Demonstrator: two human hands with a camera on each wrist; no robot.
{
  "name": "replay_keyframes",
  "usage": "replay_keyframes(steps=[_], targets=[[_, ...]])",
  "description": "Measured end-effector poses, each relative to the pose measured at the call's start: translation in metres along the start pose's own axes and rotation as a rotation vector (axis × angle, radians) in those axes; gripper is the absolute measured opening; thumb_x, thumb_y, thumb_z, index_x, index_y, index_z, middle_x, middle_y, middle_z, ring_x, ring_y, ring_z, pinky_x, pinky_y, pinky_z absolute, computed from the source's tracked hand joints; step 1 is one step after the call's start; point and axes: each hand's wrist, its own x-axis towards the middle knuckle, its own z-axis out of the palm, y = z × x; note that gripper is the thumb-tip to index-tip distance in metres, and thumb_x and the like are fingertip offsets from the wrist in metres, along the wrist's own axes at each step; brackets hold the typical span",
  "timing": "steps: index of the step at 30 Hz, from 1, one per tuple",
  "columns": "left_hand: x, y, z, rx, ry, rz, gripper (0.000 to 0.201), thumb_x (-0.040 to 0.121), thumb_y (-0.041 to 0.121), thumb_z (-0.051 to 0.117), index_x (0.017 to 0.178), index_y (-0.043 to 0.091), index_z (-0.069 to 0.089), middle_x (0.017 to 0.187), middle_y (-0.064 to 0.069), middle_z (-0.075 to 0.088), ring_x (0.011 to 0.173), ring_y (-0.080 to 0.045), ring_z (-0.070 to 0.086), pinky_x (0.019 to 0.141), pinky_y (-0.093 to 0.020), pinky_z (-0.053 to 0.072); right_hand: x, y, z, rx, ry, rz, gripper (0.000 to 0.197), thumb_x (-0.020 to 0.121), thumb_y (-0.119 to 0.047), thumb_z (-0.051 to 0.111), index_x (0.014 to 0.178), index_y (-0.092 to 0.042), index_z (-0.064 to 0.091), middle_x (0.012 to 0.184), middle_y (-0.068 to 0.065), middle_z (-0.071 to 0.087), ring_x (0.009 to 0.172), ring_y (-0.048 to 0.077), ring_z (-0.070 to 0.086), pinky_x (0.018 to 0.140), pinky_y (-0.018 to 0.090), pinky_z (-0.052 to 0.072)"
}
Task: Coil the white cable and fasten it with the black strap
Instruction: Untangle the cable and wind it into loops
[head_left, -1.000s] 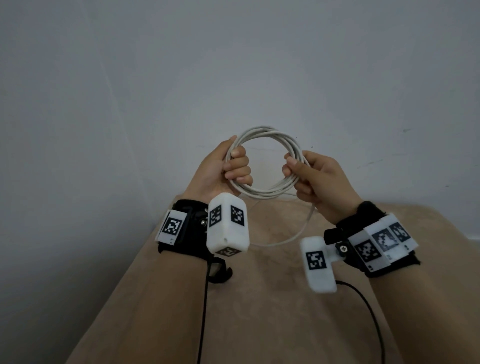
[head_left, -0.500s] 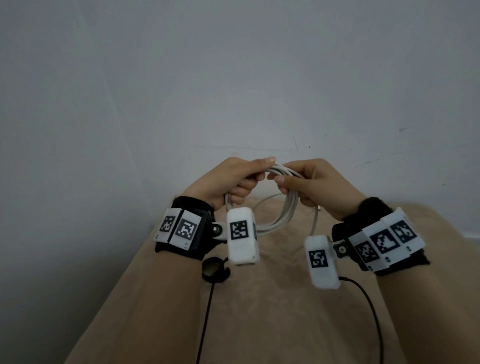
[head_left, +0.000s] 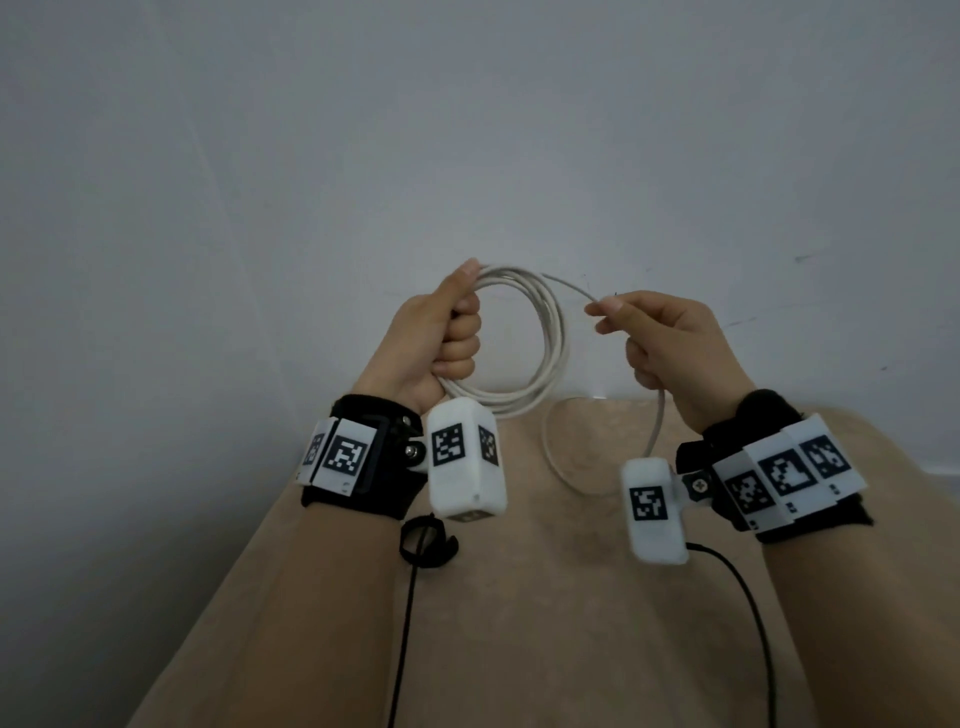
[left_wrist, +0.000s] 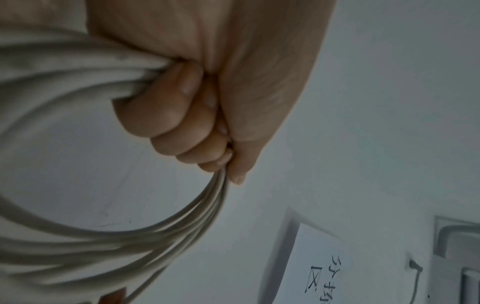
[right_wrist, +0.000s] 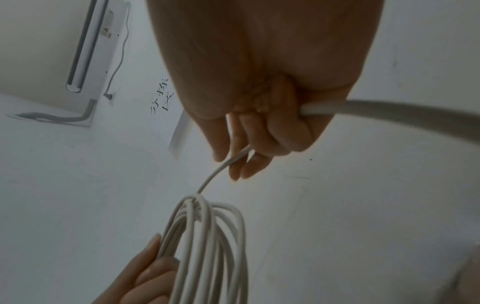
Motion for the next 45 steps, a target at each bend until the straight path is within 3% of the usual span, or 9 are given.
replay_keyframes(steps=[6, 11, 18, 23, 25, 29, 35, 41, 45], targets=[[0.002, -0.001, 0.000, -0.187, 0.034, -0.001, 0.042, 0.096, 0.044, 0.048, 0.063, 0.022, 0.033, 0.043, 0.011, 0.019, 0.030, -0.002, 0.014, 0.028, -0.014, 0.012, 0.002, 0.004, -0.001, -0.037, 0.003, -0.017, 0.022, 0.097, -0.016, 0.052, 0.088, -0.018, 0.072, 0.063, -0.003, 0.049, 0.038, 0.005, 0.026, 0.036, 0.016, 0.021], [0.002, 0.000, 0.006, -0.271, 0.031, 0.000, 0.045, 0.097, 0.044, 0.044, 0.060, 0.022, 0.031, 0.041, 0.010, 0.019, 0.028, -0.002, 0.015, 0.028, -0.014, 0.010, -0.002, 0.001, 0.007, -0.071, -0.096, 0.058, 0.025, 0.099, -0.017, 0.044, 0.088, -0.017, 0.067, 0.078, -0.001, 0.066, 0.042, 0.007, 0.040, 0.038, 0.018, 0.026], [0.005, -0.004, 0.013, -0.362, 0.070, 0.039, 0.044, 0.098, 0.043, 0.044, 0.061, 0.021, 0.032, 0.041, 0.009, 0.020, 0.028, -0.002, 0.015, 0.025, -0.015, 0.013, -0.008, -0.004, 0.025, -0.019, -0.191, 0.138, 0.054, 0.094, -0.057, 0.034, 0.113, -0.014, 0.061, 0.104, 0.003, 0.070, 0.043, 0.014, 0.047, 0.035, 0.016, 0.021], [0.005, -0.007, 0.021, -0.400, 0.064, 0.058, 0.043, 0.098, 0.043, 0.043, 0.063, 0.021, 0.032, 0.041, 0.009, 0.020, 0.029, -0.003, 0.015, 0.027, -0.016, 0.013, -0.009, -0.003, 0.029, 0.010, -0.173, 0.056, 0.025, 0.092, -0.030, 0.059, 0.102, -0.008, 0.059, 0.088, 0.006, 0.074, 0.039, 0.013, 0.040, 0.037, 0.017, 0.024], [0.005, -0.008, 0.024, -0.408, 0.054, 0.062, 0.043, 0.098, 0.043, 0.043, 0.064, 0.020, 0.032, 0.041, 0.009, 0.020, 0.029, -0.002, 0.016, 0.027, -0.016, 0.013, -0.009, -0.002, 0.028, 0.054, -0.177, 0.029, 0.014, 0.094, -0.020, 0.057, 0.093, -0.006, 0.058, 0.079, 0.008, 0.069, 0.037, 0.011, 0.037, 0.037, 0.017, 0.023], [0.006, -0.009, 0.022, -0.396, 0.000, 0.034, 0.043, 0.098, 0.044, 0.043, 0.064, 0.019, 0.034, 0.041, 0.009, 0.022, 0.030, -0.003, 0.018, 0.029, -0.015, 0.017, -0.010, -0.004, 0.028, 0.083, -0.216, 0.035, 0.015, 0.098, -0.016, 0.049, 0.085, -0.011, 0.053, 0.074, 0.004, 0.068, 0.039, 0.010, 0.037, 0.037, 0.018, 0.023], [0.000, -0.001, 0.003, -0.181, -0.104, -0.096, 0.037, 0.092, 0.043, 0.048, 0.071, 0.013, 0.049, 0.046, 0.005, 0.039, 0.039, -0.008, 0.037, 0.045, -0.019, 0.036, -0.007, -0.003, 0.018, -0.052, -0.288, 0.007, 0.013, 0.099, -0.012, 0.046, 0.094, -0.010, 0.058, 0.068, 0.001, 0.064, 0.037, 0.006, 0.031, 0.035, 0.016, 0.024], [-0.003, -0.005, -0.006, 0.142, -0.137, -0.108, 0.030, 0.076, 0.040, 0.064, 0.078, 0.010, 0.058, 0.050, 0.005, 0.042, 0.037, -0.006, 0.034, 0.041, -0.018, 0.032, -0.009, -0.002, 0.021, -0.287, -0.376, -0.061, 0.016, 0.097, -0.010, 0.049, 0.101, 0.000, 0.060, 0.066, 0.002, 0.056, 0.038, -0.002, 0.043, 0.040, 0.008, 0.032], [-0.004, -0.005, -0.003, 0.384, -0.187, -0.094, 0.030, 0.088, 0.036, 0.062, 0.080, 0.008, 0.065, 0.051, 0.003, 0.047, 0.038, -0.008, 0.036, 0.041, -0.018, 0.031, -0.006, 0.003, 0.020, -0.408, -0.388, -0.095, 0.013, 0.095, -0.016, 0.054, 0.087, -0.009, 0.063, 0.062, -0.007, 0.056, 0.049, 0.000, 0.044, 0.052, 0.014, 0.036]])
